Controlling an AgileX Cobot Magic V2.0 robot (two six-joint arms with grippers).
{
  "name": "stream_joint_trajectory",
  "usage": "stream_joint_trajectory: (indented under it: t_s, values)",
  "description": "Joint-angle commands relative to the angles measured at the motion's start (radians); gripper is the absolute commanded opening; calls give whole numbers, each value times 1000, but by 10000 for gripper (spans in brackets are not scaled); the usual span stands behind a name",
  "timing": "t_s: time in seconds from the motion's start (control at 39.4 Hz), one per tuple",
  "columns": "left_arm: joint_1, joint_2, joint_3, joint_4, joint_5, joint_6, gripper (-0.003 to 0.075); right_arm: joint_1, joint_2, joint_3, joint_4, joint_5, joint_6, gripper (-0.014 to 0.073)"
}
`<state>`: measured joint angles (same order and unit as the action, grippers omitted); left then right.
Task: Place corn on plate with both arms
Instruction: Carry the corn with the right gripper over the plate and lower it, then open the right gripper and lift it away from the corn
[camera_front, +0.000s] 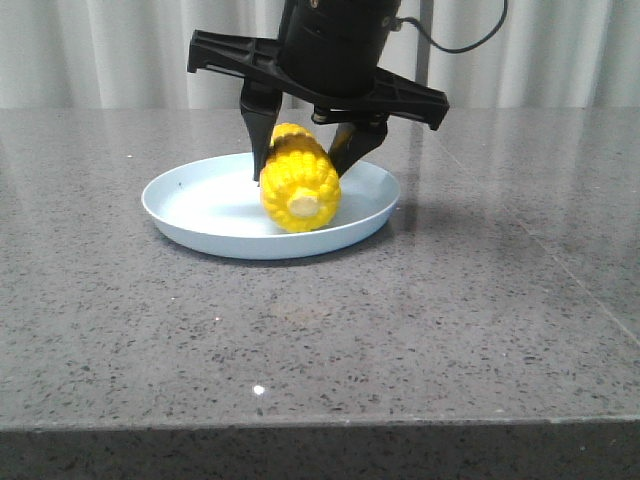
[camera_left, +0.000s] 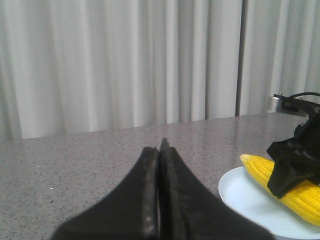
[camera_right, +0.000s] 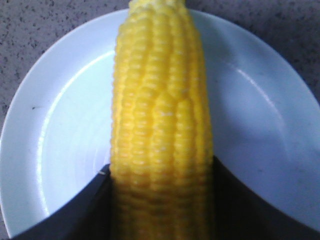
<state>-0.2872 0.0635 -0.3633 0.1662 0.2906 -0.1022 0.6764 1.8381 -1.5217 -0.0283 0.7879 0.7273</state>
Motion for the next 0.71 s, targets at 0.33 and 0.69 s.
stream_joint_trajectory:
  t_s: [0.33, 0.69]
  values:
    - [1, 12, -25, 2, -79, -1, -20, -17, -124, -47, 8, -9, -50, 527]
    - [1, 12, -25, 2, -79, -1, -20, -209, -277, -47, 65, 104, -281, 365]
